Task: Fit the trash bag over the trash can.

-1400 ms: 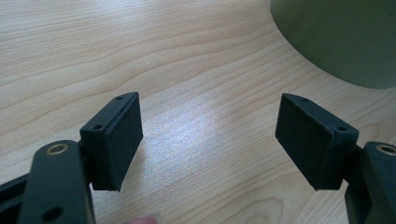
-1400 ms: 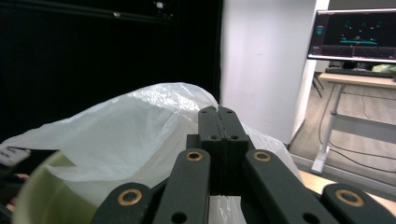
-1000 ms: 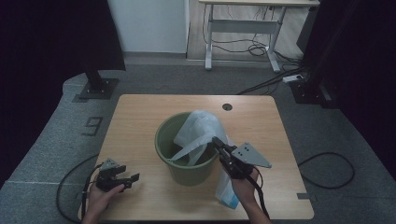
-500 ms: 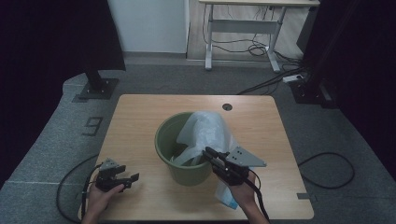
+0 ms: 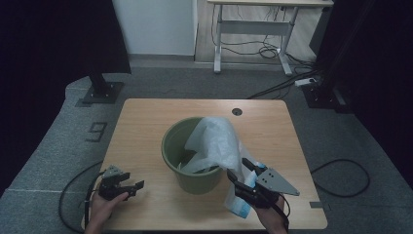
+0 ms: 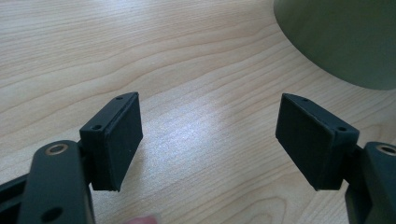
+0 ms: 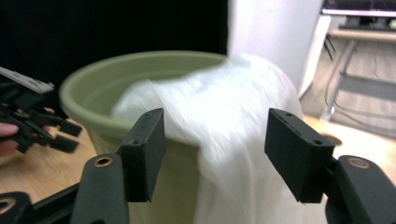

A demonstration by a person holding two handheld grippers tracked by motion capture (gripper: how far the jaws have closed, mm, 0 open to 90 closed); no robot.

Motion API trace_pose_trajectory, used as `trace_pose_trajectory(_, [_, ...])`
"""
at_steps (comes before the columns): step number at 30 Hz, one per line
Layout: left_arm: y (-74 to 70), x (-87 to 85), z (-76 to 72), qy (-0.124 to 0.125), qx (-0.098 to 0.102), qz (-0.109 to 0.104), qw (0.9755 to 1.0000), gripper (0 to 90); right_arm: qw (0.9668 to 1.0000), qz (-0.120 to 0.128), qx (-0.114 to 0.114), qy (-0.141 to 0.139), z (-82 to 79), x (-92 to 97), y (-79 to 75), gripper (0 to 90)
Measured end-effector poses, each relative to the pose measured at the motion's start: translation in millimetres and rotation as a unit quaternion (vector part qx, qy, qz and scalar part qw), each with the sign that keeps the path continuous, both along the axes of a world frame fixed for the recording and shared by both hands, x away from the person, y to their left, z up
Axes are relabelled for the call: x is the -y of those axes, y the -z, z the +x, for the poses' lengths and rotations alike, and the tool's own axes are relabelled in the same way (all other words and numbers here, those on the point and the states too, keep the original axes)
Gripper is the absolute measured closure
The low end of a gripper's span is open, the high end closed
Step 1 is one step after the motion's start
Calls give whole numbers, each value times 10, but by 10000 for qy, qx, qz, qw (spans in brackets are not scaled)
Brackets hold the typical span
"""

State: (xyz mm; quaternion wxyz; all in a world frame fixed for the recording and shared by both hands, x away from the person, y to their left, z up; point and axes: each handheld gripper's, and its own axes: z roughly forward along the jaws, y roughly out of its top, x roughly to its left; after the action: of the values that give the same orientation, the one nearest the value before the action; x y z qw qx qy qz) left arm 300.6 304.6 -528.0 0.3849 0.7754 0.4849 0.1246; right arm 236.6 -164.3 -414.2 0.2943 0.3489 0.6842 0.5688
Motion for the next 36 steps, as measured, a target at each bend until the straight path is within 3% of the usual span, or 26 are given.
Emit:
trace_pose_trajectory(8, [0, 10, -5, -11, 1, 15, 10000, 228, 9983, -256, -432, 295, -19, 18, 400, 268])
trace_pose_trajectory(15, [9, 13, -1, 3, -18, 31, 10000, 227, 9938, -310, -919, 535, 40, -94, 822, 256])
trace_pose_trajectory(20, [16, 11, 5, 2, -19, 51, 10000, 227, 9909, -453, -1117, 604, 108, -150, 1012, 290])
trace_pose_trajectory(27, [-3, -4, 0, -164, 41, 40, 9998, 223, 9877, -499, -1212, 852, 149, -53, 1108, 438])
trace_pose_trajectory(30, [-32, 11, -5, -187, 83, 62, 9998, 223, 9867, -492, -1233, 943, 137, 20, 1104, 561])
trace_pose_trajectory(32, [-70, 29, -17, -185, 137, 89, 9997, 222, 9857, -467, -1211, 1071, 132, 73, 1090, 685])
trace_pose_trajectory(36, [-171, 60, -60, -189, 282, 75, 9994, 221, 9859, -519, -945, 1282, 110, 187, 1051, 816])
